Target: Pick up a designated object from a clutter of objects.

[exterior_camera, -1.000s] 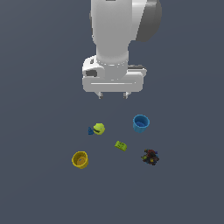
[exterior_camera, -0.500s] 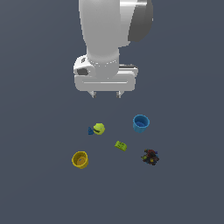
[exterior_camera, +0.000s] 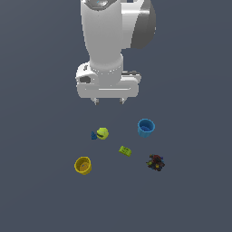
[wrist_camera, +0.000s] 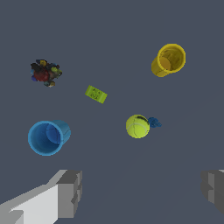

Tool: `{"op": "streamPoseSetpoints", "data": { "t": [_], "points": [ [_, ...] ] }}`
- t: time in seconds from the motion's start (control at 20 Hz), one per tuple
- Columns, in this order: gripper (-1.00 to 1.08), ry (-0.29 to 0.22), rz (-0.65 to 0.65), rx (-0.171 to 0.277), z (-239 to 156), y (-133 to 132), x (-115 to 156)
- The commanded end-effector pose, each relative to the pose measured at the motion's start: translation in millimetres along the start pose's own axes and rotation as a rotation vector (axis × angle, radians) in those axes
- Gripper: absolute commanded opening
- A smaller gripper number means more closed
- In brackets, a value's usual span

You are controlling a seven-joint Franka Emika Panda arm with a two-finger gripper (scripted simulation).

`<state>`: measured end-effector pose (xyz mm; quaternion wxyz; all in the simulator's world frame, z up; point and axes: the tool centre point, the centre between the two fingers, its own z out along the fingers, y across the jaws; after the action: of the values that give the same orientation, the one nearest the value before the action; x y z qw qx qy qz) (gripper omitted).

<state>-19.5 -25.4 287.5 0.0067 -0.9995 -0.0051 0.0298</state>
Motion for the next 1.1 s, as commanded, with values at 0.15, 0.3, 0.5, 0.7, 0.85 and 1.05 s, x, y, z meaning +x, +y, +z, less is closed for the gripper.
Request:
{"op": "streamPoseSetpoints", "data": {
  "t": [0.15, 0.3, 0.5, 0.7, 0.85, 1.05],
  "points": [
    [1.00, 0.007, -0.054, -0.001, 25, 7, 6],
    [1.00, 0.013, -0.096, -0.002, 45, 12, 9],
    [1.00, 0.023, -0.167, -0.005, 78, 21, 13],
    [1.00, 0.033, -0.247, -0.010, 115, 31, 13],
    [1.00, 0.040, -0.301, -0.014, 139, 37, 12],
    [1.00, 0.047, -0.358, -0.019, 164, 44, 8]
  ]
}}
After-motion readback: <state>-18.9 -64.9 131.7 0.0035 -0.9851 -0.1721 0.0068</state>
